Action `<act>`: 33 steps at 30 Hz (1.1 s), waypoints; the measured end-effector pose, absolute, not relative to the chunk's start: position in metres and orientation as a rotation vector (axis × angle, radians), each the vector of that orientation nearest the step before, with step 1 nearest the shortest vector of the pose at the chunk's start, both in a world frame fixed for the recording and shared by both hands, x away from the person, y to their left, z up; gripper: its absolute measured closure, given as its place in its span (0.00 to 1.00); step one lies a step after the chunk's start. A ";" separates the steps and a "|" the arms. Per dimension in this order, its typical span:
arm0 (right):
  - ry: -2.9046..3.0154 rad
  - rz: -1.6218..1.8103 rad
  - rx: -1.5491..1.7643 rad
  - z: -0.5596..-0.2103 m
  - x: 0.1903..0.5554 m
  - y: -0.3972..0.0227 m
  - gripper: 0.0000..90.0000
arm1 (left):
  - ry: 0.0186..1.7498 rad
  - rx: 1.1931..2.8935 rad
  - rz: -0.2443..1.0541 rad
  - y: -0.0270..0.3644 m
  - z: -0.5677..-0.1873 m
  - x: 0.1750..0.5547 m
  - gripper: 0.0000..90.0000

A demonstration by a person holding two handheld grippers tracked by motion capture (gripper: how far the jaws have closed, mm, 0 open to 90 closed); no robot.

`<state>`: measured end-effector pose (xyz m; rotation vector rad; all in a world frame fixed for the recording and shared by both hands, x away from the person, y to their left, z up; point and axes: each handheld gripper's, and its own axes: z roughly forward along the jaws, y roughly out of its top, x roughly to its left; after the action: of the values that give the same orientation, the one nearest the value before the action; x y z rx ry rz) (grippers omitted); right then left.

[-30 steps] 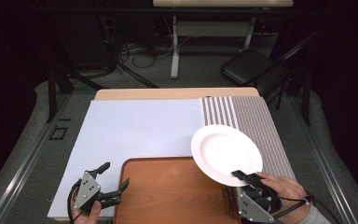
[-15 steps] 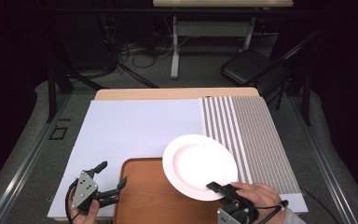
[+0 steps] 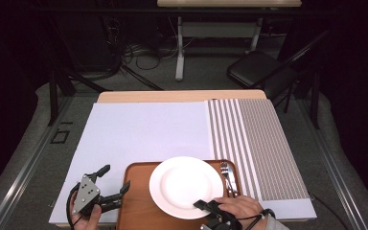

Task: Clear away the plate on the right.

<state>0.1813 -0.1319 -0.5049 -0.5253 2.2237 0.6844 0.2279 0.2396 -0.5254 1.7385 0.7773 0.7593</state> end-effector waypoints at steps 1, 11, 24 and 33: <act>2.228 0.683 -0.529 -0.507 0.181 -0.131 0.90 | 0.777 1.739 0.759 0.240 -0.525 0.228 0.17; 2.280 0.671 -0.564 -0.530 0.185 -0.123 0.89 | 0.768 1.740 0.754 0.238 -0.525 0.228 0.17; 2.304 0.657 -0.591 -0.542 0.180 -0.119 0.89 | 0.762 1.742 0.756 0.238 -0.525 0.228 0.17; 2.384 0.705 -0.606 -0.549 0.178 -0.114 0.85 | 0.760 1.745 0.754 0.237 -0.525 0.228 0.17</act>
<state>0.1785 -0.1144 -0.5487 -0.6061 2.3843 0.7052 0.2276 0.2370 -0.5251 1.7451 0.7601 0.7541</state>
